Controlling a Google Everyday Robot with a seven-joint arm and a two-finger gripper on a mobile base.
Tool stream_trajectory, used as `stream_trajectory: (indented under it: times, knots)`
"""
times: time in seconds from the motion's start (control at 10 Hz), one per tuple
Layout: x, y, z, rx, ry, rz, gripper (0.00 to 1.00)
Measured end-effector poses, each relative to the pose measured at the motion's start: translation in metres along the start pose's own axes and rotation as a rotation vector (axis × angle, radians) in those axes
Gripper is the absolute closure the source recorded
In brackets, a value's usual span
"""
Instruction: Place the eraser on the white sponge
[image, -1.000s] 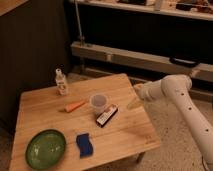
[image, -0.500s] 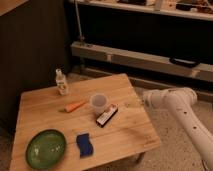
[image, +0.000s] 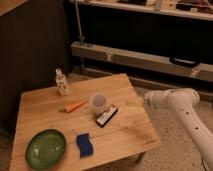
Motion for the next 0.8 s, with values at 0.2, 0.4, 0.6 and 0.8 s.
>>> stream_trajectory:
  times: [0.2, 0.4, 0.6, 0.8]
  knots:
    - [-0.001, 0.011, 0.006, -0.006, -0.052, 0.139, 0.2]
    - [0.002, 0.026, 0.013, -0.029, -0.12, 0.408, 0.2]
    - [-0.001, 0.038, 0.014, -0.053, -0.148, 0.617, 0.2]
    - [-0.007, 0.054, 0.01, -0.058, -0.137, 0.849, 0.2]
